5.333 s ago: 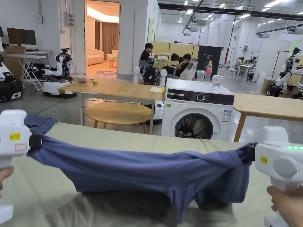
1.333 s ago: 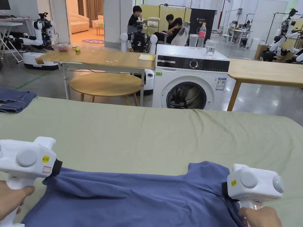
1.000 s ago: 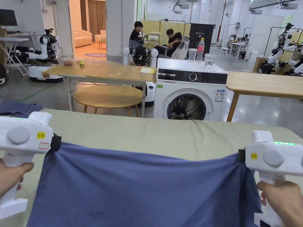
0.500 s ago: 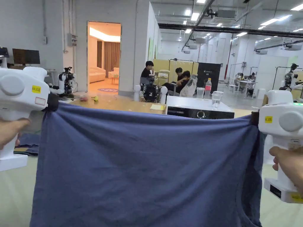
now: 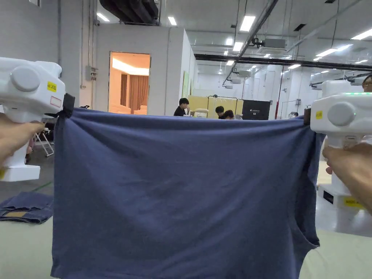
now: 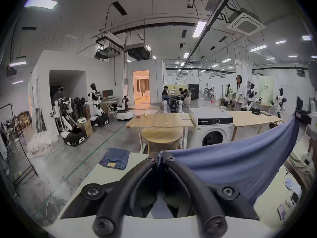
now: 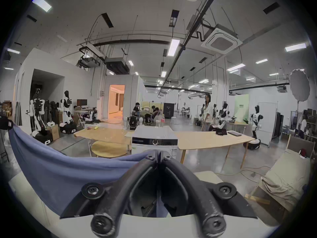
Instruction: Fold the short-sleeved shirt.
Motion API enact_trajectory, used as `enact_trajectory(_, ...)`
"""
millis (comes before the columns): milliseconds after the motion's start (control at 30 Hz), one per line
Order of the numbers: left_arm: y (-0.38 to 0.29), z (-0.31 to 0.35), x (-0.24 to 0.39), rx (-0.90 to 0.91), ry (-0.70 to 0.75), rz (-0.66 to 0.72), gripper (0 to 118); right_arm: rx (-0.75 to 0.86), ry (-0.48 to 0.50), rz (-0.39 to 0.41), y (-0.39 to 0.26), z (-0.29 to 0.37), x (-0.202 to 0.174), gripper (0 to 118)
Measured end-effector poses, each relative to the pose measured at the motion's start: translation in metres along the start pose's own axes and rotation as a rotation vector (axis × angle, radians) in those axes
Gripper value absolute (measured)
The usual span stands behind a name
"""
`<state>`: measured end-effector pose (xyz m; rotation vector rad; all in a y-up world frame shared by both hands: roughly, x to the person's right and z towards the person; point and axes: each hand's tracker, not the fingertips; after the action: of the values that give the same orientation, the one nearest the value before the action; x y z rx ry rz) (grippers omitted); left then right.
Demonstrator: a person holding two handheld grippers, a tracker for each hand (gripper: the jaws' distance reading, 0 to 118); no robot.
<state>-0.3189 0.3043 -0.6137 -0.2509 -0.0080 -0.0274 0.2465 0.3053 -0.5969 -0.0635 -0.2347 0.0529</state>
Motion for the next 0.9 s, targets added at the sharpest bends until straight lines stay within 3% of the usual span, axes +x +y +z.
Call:
enact_trajectory(167,0.017,-0.009,0.003,0.023,-0.003,0.016,0,0.032,-0.019,0.016,0.021,-0.008,-0.002,0)
enact_trajectory(367,-0.003,-0.012,0.015,0.004,-0.008,-0.007,0,0.038,-0.028,0.034,0.003,0.002,0.002,0)
enact_trajectory(667,-0.099,-0.001,0.020,-0.074,-0.057,0.007,0,-0.084,-0.007,0.032,-0.096,0.045,0.019,0)
enact_trajectory(900,-0.174,0.052,0.014,-0.092,-0.084,0.021,0,-0.136,0.005,0.083,-0.159,0.117,0.028,0)
